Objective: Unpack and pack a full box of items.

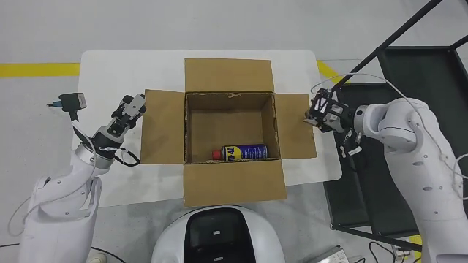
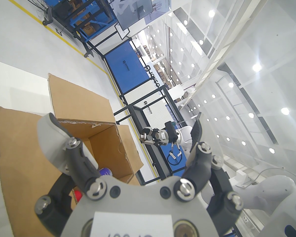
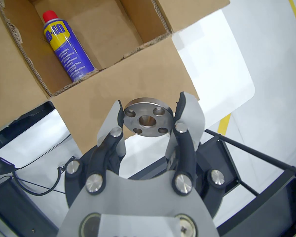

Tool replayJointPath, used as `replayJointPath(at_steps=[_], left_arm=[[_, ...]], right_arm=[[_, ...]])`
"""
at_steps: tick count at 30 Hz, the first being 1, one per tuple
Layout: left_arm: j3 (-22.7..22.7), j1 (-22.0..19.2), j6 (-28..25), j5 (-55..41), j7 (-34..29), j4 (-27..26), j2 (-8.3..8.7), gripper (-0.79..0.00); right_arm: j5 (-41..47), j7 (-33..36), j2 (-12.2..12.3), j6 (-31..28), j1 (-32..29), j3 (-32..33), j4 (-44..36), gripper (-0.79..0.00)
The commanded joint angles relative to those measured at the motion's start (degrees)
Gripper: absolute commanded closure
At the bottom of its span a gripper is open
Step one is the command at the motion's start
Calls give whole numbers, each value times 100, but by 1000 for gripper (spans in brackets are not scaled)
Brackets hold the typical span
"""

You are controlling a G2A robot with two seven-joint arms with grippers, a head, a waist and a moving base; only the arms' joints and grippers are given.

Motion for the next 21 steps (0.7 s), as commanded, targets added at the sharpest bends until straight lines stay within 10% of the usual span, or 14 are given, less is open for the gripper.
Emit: replayJointPath(at_steps=[1, 21], left_arm=[[0, 0, 0, 0, 1, 0, 0, -785], [0, 0, 0, 0, 1, 0, 0, -785]], right_arm=[[100, 54, 42, 55, 33, -28, 153, 0], [87, 7, 47, 104, 18, -50, 162, 0]])
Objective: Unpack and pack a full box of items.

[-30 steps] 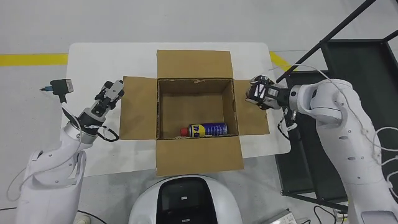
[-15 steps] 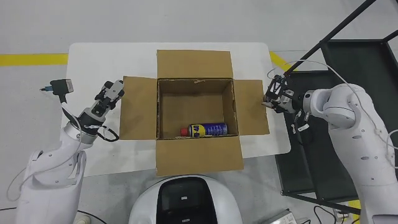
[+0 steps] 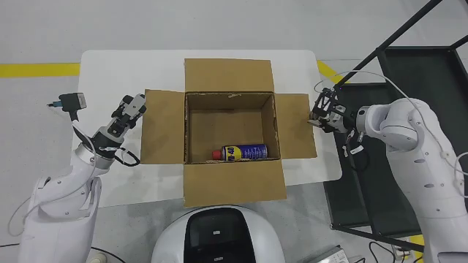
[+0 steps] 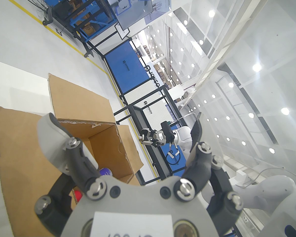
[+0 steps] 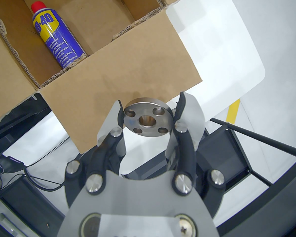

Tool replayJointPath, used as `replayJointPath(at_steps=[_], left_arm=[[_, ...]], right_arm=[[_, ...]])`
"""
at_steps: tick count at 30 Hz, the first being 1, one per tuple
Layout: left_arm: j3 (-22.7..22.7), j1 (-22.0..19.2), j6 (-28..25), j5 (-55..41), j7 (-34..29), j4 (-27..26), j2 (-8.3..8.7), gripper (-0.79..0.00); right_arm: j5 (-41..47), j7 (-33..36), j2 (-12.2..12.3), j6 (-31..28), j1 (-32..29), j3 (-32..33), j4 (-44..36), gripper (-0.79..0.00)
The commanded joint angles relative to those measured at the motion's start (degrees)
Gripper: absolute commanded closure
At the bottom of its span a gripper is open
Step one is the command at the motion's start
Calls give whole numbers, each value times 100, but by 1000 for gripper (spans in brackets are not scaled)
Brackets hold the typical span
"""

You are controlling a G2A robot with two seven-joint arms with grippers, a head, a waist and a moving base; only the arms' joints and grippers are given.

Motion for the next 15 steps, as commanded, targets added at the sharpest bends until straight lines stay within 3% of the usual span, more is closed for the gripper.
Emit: replayJointPath(at_steps=[1, 10, 15], left_arm=[[0, 0, 0, 0, 1, 0, 0, -785], [0, 0, 0, 0, 1, 0, 0, -785], [0, 0, 0, 0, 1, 0, 0, -785]], right_arm=[[-129, -97, 2, 61, -40, -24, -34, 0], [-698, -152, 155, -160, -170, 227, 499, 0], [-949, -108, 214, -115, -160, -191, 891, 0]])
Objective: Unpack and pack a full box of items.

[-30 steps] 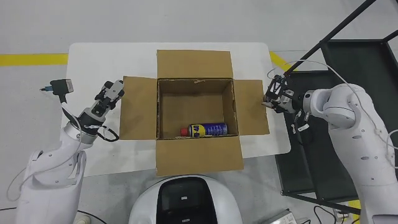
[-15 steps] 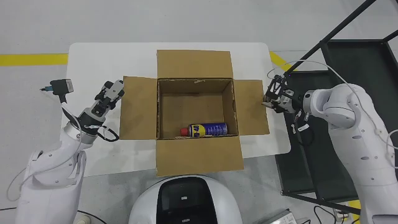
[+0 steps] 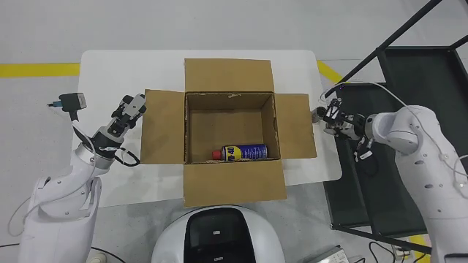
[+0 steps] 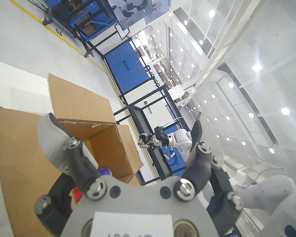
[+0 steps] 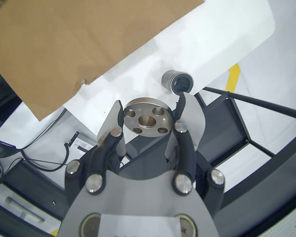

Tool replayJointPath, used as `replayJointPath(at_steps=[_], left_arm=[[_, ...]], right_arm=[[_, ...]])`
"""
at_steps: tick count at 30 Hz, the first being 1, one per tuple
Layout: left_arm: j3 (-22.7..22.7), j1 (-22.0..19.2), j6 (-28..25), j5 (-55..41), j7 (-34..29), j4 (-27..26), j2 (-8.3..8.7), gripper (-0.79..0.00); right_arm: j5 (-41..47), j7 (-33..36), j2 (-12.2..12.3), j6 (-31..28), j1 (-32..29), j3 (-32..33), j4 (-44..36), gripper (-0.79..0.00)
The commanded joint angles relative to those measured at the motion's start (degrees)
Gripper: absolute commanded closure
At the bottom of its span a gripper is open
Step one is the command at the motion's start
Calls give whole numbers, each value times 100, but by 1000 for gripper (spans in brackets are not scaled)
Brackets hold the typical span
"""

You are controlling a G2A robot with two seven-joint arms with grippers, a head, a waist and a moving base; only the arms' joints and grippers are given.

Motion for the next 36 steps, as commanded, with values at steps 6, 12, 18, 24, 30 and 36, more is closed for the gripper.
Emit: replayJointPath(at_steps=[6, 12, 18, 24, 30, 36], left_arm=[[0, 0, 0, 0, 1, 0, 0, -785], [0, 0, 0, 0, 1, 0, 0, -785], [0, 0, 0, 0, 1, 0, 0, -785], [0, 0, 0, 0, 1, 0, 0, -785], [0, 0, 0, 0, 1, 0, 0, -785], [0, 0, 0, 0, 1, 0, 0, -785]], right_arm=[[31, 182, -78, 197, 611, -924, 1132, 0], [-81, 102, -156, 186, 1072, -1432, 1965, 0], [-232, -83, -248, 129, 1459, -1881, 2565, 0], [-465, -284, -322, 163, 1793, -2206, 2993, 0], [-661, -502, -408, 237, 2041, -2517, 3281, 0], [-759, -656, -481, 233, 2252, -2750, 3584, 0]])
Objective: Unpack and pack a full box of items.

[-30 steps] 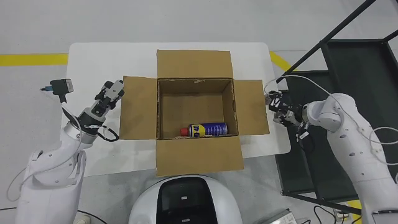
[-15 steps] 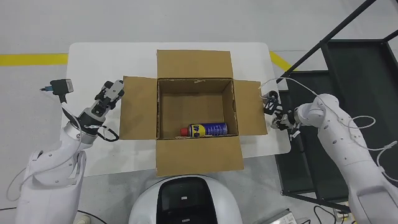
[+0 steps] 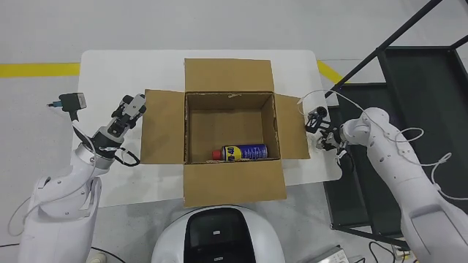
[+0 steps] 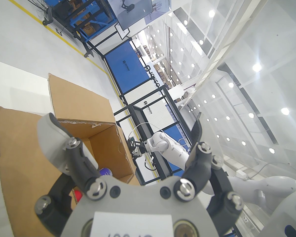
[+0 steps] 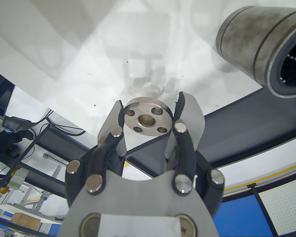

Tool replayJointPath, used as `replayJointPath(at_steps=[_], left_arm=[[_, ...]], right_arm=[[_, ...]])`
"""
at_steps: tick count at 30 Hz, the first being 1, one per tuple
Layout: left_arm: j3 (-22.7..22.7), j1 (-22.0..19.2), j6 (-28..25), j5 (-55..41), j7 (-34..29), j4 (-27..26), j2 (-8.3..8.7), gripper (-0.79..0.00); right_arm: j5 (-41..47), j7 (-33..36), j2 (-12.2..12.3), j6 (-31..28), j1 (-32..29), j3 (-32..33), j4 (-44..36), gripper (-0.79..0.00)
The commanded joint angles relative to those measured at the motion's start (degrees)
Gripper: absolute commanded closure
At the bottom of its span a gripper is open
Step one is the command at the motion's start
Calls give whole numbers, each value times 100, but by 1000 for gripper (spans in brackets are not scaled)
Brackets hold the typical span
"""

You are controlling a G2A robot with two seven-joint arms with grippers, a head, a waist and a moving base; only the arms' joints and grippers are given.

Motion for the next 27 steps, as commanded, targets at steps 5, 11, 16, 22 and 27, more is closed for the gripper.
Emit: replayJointPath(at_steps=[5, 11, 16, 22, 27], left_arm=[[0, 0, 0, 0, 1, 0, 0, -785], [0, 0, 0, 0, 1, 0, 0, -785], [0, 0, 0, 0, 1, 0, 0, -785], [0, 0, 0, 0, 1, 0, 0, -785], [0, 0, 0, 0, 1, 0, 0, -785]], right_arm=[[-66, -118, -44, 8, 156, -142, 193, -785], [45, -190, -61, -80, 273, -180, 348, -785], [276, -225, 37, -374, 309, 65, 465, -785], [390, -188, 311, -684, 28, 658, 241, -785], [620, -191, 574, -824, -410, 1352, -296, -785]])
